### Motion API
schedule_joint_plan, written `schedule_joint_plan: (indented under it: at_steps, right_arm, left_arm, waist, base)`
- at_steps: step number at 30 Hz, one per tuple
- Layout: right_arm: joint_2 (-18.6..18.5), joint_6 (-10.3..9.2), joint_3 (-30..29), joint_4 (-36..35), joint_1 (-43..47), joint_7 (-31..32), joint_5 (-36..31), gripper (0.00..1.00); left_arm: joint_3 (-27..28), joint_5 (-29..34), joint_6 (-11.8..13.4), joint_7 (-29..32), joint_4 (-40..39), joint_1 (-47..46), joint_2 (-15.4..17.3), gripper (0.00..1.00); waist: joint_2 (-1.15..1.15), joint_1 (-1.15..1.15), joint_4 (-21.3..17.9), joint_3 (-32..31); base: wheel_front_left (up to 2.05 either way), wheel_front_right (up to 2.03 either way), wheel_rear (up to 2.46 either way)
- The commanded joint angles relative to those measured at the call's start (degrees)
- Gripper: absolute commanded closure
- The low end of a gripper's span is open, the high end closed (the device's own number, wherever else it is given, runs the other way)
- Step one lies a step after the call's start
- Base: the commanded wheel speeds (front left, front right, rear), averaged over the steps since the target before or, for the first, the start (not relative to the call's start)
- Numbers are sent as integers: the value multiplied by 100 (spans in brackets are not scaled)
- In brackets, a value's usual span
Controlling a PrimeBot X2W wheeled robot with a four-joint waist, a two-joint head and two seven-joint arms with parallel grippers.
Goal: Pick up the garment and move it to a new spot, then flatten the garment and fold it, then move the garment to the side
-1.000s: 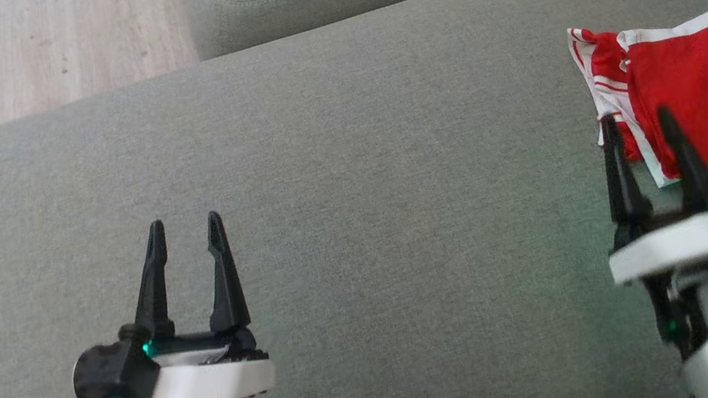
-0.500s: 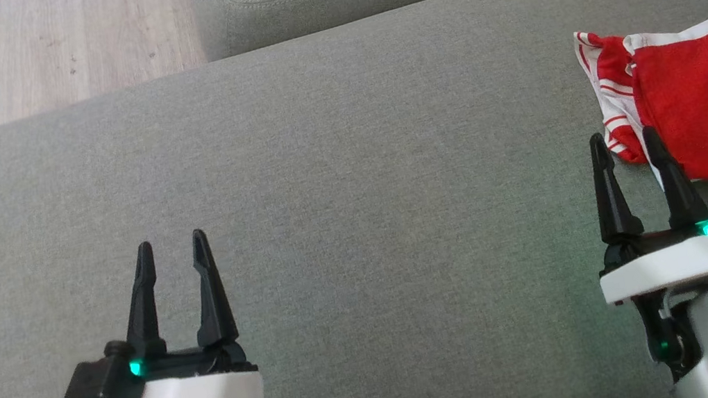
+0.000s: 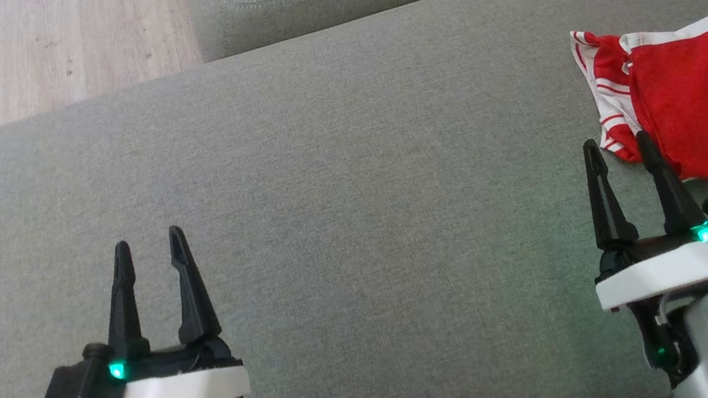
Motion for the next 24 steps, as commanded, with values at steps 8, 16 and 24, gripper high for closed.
schedule_joint_plan:
  at_steps: [8, 16, 24]
  right_arm:
    - [7, 0, 22, 270, 84, 39, 191, 100]
    - [-27, 0, -3, 255, 82, 146, 724, 100]
    - [-53, -1, -32, 236, 85, 252, 1246, 100]
  left_arm:
    - [-7, -175, -14, 38, 298, 69, 4, 100]
    - [65, -653, -54, 152, 342, 49, 31, 100]
    - [138, -1124, -98, 266, 392, 28, 52, 100]
  waist:
    - [0, 0, 7, -5]
    - [0, 0, 34, -34]
    - [0, 0, 62, -64]
  base:
    - [0, 0, 0]
    - [0, 0, 0]
    - [0, 0, 0]
